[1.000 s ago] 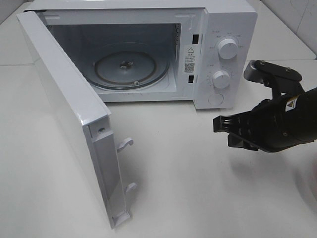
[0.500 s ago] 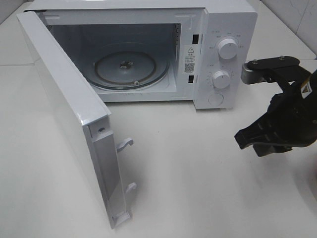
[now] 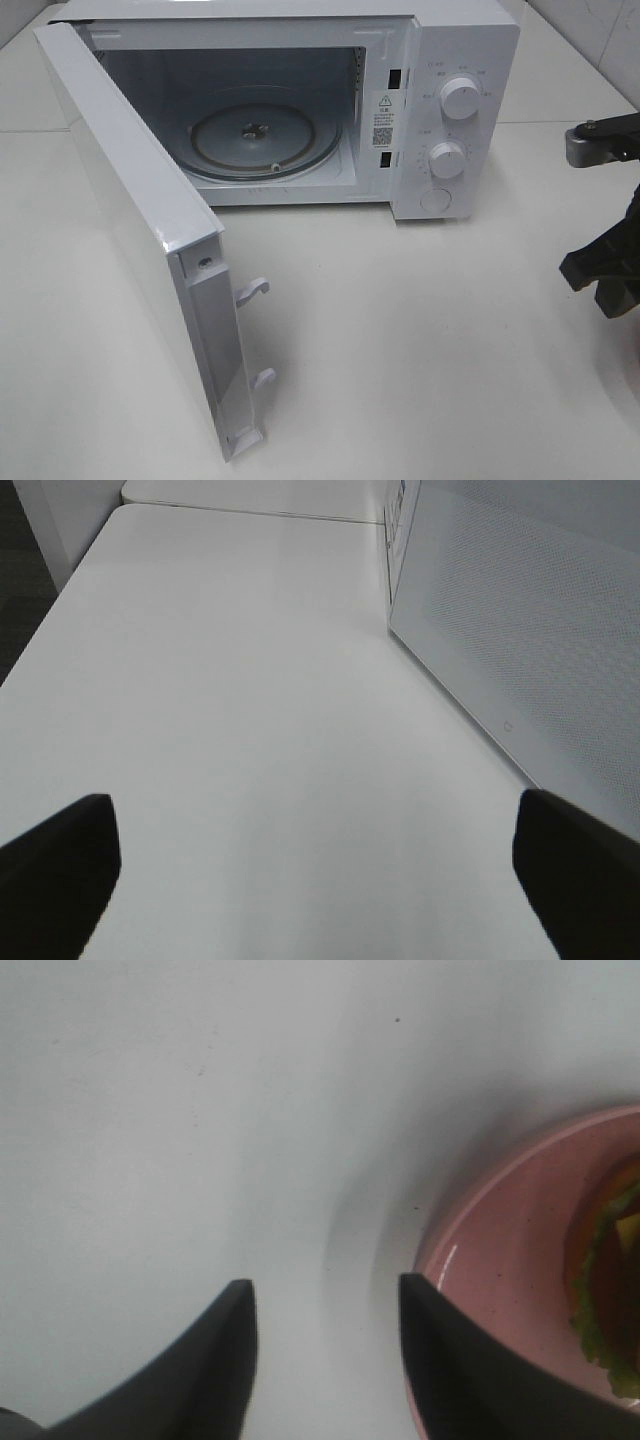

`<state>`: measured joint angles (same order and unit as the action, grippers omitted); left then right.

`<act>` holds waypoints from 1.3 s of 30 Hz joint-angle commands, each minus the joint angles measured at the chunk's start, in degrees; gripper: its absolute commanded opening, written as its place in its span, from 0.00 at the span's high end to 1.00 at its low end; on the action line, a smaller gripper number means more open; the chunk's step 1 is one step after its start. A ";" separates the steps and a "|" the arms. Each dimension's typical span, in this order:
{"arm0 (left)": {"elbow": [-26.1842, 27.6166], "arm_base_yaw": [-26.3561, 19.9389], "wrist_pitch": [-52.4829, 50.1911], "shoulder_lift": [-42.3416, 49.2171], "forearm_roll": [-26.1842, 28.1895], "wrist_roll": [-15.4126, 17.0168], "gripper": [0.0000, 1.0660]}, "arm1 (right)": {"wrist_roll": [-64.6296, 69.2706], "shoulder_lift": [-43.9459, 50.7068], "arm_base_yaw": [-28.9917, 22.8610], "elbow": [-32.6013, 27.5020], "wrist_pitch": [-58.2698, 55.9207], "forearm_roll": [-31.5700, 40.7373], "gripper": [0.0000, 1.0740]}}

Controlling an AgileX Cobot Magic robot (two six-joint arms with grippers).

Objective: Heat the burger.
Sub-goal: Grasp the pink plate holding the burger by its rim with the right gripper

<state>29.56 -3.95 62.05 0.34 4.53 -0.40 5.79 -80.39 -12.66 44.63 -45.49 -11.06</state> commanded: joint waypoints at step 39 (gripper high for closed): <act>-0.11 0.11 -0.92 0.69 0.29 -0.11 0.06 | 0.23 -8.08 11.57 -7.51 9.22 -1.89 0.17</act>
<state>29.56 -3.95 62.05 0.34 4.53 -0.40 5.79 -87.43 -2.01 37.36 -37.01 -12.72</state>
